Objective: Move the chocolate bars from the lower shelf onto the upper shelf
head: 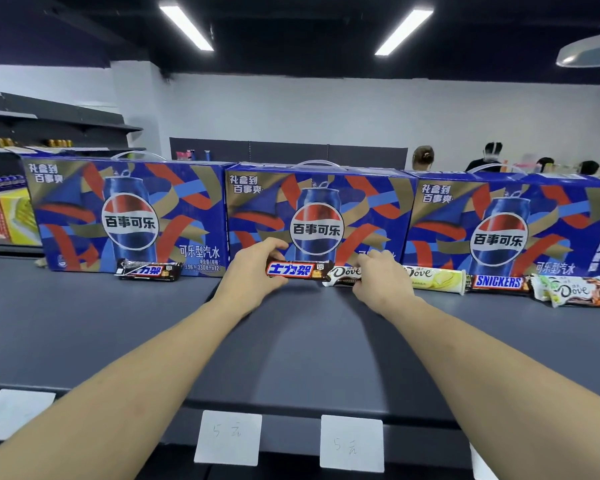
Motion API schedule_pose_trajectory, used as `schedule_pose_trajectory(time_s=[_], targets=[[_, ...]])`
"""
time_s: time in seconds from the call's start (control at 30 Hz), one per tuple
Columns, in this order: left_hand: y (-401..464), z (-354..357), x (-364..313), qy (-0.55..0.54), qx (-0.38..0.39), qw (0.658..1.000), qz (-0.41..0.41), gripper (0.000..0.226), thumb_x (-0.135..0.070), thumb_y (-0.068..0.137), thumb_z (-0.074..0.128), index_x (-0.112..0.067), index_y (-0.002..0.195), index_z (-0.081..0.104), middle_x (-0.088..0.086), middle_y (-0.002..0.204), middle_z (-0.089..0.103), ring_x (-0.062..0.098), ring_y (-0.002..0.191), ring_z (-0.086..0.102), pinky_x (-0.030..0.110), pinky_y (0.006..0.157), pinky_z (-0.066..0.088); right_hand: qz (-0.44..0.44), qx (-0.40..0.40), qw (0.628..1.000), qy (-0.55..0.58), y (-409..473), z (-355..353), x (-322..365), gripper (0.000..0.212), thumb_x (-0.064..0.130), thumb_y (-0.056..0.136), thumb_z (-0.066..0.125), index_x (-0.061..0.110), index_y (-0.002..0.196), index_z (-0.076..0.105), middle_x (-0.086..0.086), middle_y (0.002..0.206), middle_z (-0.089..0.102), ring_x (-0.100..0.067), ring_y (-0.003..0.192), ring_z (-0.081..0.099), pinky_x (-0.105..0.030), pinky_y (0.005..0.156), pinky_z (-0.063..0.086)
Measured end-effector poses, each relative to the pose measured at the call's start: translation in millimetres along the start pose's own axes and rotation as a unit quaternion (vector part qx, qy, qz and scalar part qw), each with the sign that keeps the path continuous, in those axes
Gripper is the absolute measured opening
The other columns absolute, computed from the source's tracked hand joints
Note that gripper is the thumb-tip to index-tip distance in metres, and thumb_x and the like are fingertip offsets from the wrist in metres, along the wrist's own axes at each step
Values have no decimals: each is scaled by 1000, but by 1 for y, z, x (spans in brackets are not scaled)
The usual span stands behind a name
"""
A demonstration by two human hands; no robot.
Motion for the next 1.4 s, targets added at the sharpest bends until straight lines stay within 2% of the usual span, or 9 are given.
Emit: schedule_pose_trajectory(time_s=[0.13,0.33,0.53,0.77,0.97,1.2,1.3,1.4], targets=[[0,2,2,7,2,1000,-4,57,-16,73,82,-24,124,57,-12,101,64,7,93,62,30,88,53,7,11,1000,-5,2,4,-2,39,19,87,57,12,126,54,-7,119,51,-26,112,43,-33,87,43],[1,4,6,28,11,999,-16,57,-19,74,82,-24,124,56,-11,105,64,7,96,61,33,89,54,3,35,999,14,9,1,-5,45,26,83,63,12,125,53,-6,121,53,-26,115,42,-35,91,45],[2,6,8,34,11,999,-22,55,-17,74,81,-25,123,58,-11,109,65,5,97,60,31,89,53,1,42,998,43,12,1,-5,45,25,80,67,16,121,52,-4,117,51,-24,112,40,-34,87,45],[3,11,3,60,18,998,-20,52,-20,76,80,-26,123,57,-10,112,65,5,97,59,25,86,51,-13,-15,999,39,10,2,-4,39,6,86,60,20,122,52,-1,115,51,-21,107,41,-30,76,42],[3,16,-1,89,24,995,-21,52,-23,78,78,-28,125,55,-11,115,64,5,99,55,25,84,48,-6,-36,999,31,11,5,-4,36,6,88,60,20,121,53,-1,114,54,-21,108,45,-30,76,45],[-1,18,-8,40,19,999,-17,55,-17,76,77,-26,126,56,-10,109,64,7,97,59,33,87,53,1,-54,998,38,2,2,-4,33,9,89,59,17,120,51,-3,115,56,-23,106,49,-31,77,44],[-4,17,-11,-3,3,1000,-17,54,-12,74,77,-25,123,57,-10,104,66,7,95,62,30,88,53,0,-56,997,46,-5,-2,-4,32,11,91,58,16,121,51,-3,117,55,-24,107,50,-28,73,37],[-9,17,-15,-34,-4,999,-25,54,-11,74,77,-24,122,58,-10,102,69,5,93,64,25,89,52,6,-46,997,57,-12,-5,-6,33,12,91,56,16,124,51,-3,120,56,-24,109,51,-32,75,41]])
Point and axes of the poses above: each hand's wrist, its own y-axis towards the middle knuckle, its own z-axis out of the palm, x = y × z, the point moved 4 cm from there along y, towards the middle knuckle
